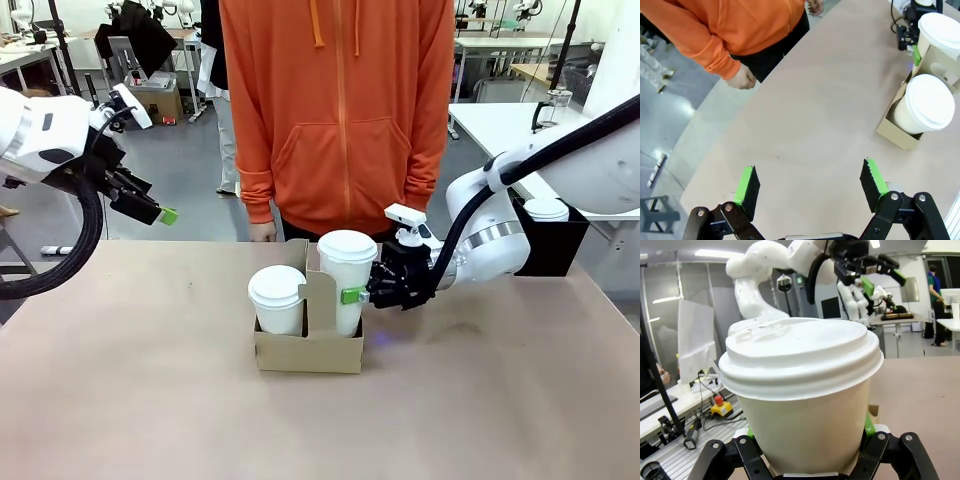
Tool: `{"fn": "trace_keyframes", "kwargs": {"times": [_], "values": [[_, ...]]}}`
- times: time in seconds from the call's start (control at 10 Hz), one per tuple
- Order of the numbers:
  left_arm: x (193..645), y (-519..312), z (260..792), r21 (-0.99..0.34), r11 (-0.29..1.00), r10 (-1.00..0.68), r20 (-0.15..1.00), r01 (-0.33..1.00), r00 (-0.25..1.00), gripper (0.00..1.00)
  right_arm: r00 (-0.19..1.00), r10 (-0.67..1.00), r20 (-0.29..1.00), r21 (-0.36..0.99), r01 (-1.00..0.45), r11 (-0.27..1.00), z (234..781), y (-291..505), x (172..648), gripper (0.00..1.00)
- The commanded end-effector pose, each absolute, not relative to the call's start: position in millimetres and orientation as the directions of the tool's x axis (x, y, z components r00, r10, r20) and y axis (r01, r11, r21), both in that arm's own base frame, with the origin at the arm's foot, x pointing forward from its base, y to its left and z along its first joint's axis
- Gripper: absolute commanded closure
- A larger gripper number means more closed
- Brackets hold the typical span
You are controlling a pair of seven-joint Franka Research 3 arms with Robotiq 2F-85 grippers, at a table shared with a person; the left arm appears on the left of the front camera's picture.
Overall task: Pour a drink into a cup and package it in a carrier.
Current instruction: Insert the held 600 ml Paper Cup into the Cup Carrier.
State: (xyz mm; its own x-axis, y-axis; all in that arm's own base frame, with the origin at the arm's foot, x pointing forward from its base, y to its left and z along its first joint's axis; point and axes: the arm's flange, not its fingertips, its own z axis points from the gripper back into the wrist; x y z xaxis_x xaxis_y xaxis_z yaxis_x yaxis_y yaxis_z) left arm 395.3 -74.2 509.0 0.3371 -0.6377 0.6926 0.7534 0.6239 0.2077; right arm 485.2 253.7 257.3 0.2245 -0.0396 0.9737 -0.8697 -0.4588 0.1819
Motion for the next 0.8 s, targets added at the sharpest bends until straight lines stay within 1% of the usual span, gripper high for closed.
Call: {"fn": "trace_keyframes", "kwargs": {"times": [0.0, 0.1, 0.4, 0.5, 0.7], "values": [[396, -74, 508, 0.199, 0.628, -0.632, 0.695, 0.753, 0.344, 0.00, 0.153, -0.025, 0.988, 0.121, -0.860, -0.496, 246, 260, 489, 0.19], [396, -74, 508, 0.199, 0.628, -0.632, 0.695, 0.753, 0.344, 0.00, 0.130, -0.011, 0.991, 0.106, -0.853, -0.512, 243, 261, 488, 0.19], [396, -74, 508, 0.199, 0.628, -0.632, 0.695, 0.753, 0.344, 0.00, 0.065, 0.016, 0.998, 0.065, -0.860, -0.506, 236, 262, 485, 0.19], [396, -74, 508, 0.199, 0.628, -0.632, 0.695, 0.753, 0.344, 0.00, 0.038, 0.022, 0.999, 0.044, -0.861, -0.507, 235, 262, 484, 0.00], [396, -74, 508, 0.199, 0.628, -0.632, 0.695, 0.753, 0.344, 0.00, 0.000, 0.056, 0.998, 0.028, -0.868, -0.496, 241, 259, 483, 0.00]]}}
